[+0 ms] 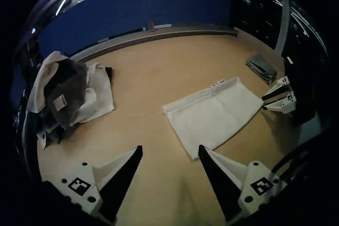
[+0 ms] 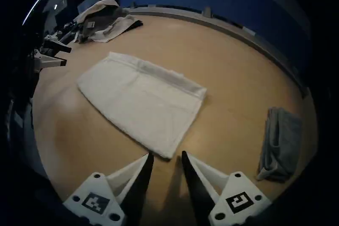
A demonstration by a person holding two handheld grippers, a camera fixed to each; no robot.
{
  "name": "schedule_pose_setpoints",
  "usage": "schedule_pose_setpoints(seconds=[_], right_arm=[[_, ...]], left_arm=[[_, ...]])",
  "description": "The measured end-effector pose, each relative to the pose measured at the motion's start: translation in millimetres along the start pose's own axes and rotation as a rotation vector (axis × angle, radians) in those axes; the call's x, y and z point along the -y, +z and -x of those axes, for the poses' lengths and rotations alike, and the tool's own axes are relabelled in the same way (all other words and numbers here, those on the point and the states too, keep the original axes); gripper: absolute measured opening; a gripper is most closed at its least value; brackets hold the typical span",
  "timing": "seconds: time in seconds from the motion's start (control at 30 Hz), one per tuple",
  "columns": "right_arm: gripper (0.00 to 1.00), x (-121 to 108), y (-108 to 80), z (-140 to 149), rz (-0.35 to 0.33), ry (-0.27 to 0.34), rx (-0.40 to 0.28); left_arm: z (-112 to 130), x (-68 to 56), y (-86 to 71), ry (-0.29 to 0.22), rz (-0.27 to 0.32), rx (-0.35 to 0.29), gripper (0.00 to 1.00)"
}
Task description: Fold towel
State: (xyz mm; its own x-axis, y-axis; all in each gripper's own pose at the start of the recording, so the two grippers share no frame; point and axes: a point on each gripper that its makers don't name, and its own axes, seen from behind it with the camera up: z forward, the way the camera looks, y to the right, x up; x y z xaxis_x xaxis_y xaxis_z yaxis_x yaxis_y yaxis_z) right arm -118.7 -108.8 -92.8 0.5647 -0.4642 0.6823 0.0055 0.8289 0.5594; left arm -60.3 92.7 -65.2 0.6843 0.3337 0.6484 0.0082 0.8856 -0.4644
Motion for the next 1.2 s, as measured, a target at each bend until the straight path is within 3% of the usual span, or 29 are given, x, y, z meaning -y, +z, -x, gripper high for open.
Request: schedule_pose_setpoints(seconds=[0.53,1.2], right_arm=[[0.05,2.4,7.8,3.0,-0.014,-0.016,0.009],[0.03,-0.4,-2.1,-27.9,-0.008,-0.092,-0.032]], left_arm=[[7.3,-2.7,-7.8,-0.014,-0.005,0.003,0.98],[8.8,-7.2,-9.8,-0.014,-0.002,0.003,0.98]])
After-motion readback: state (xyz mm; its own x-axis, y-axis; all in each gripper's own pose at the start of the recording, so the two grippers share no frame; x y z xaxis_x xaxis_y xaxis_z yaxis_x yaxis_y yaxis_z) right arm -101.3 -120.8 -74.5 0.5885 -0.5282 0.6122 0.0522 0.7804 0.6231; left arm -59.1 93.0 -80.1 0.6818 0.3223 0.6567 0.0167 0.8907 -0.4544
